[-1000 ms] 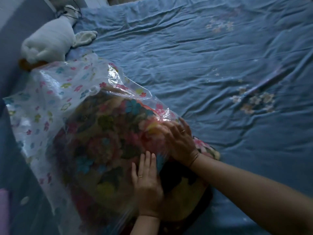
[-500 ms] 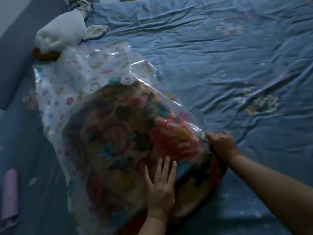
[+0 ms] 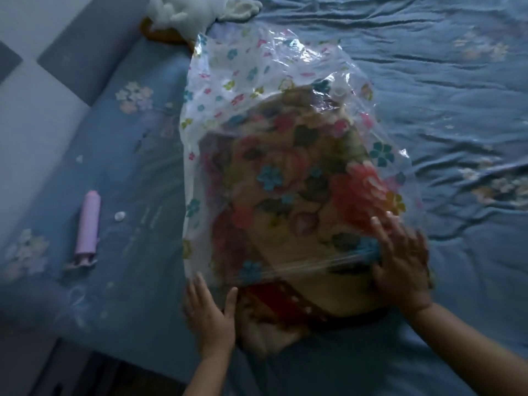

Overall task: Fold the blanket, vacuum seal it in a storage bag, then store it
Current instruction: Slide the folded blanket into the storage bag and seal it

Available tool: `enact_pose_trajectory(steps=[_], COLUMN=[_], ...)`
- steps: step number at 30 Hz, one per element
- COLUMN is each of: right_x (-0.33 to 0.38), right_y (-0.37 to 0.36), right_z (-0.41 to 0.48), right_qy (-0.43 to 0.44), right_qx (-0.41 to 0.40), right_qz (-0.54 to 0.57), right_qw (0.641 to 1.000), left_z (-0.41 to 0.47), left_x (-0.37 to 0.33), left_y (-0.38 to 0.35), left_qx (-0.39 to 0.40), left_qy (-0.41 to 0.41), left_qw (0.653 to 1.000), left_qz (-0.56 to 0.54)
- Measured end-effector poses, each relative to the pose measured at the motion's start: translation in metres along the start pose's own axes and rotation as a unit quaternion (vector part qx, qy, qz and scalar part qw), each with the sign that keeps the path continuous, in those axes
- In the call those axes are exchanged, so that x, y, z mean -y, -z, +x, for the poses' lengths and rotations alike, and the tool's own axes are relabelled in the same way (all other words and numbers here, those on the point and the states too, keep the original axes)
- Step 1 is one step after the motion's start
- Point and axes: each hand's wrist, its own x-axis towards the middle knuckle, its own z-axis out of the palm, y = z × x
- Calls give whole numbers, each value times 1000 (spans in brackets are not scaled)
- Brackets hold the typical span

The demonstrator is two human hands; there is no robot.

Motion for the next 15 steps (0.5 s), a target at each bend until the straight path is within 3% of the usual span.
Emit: enact_pose_trajectory(steps=[3, 6, 10, 15], right_x=[73, 131, 141, 117], right_y=[-16, -44, -63, -28], right_z=[13, 16, -26, -81], right_qy=[139, 207, 200, 154], right_qx=[64, 105, 145, 179], right_qz=[13, 30, 50, 58], right_qw=[988, 972, 968, 970], left_z=[15, 29, 43, 43], left_x=[7, 0, 4, 18], left_y=[7, 11, 7, 7], left_qx=[9, 43, 48, 79], left_qy=[165, 263, 357, 354], left_qw=[974, 913, 827, 799], left_qz=[-156, -309, -431, -480])
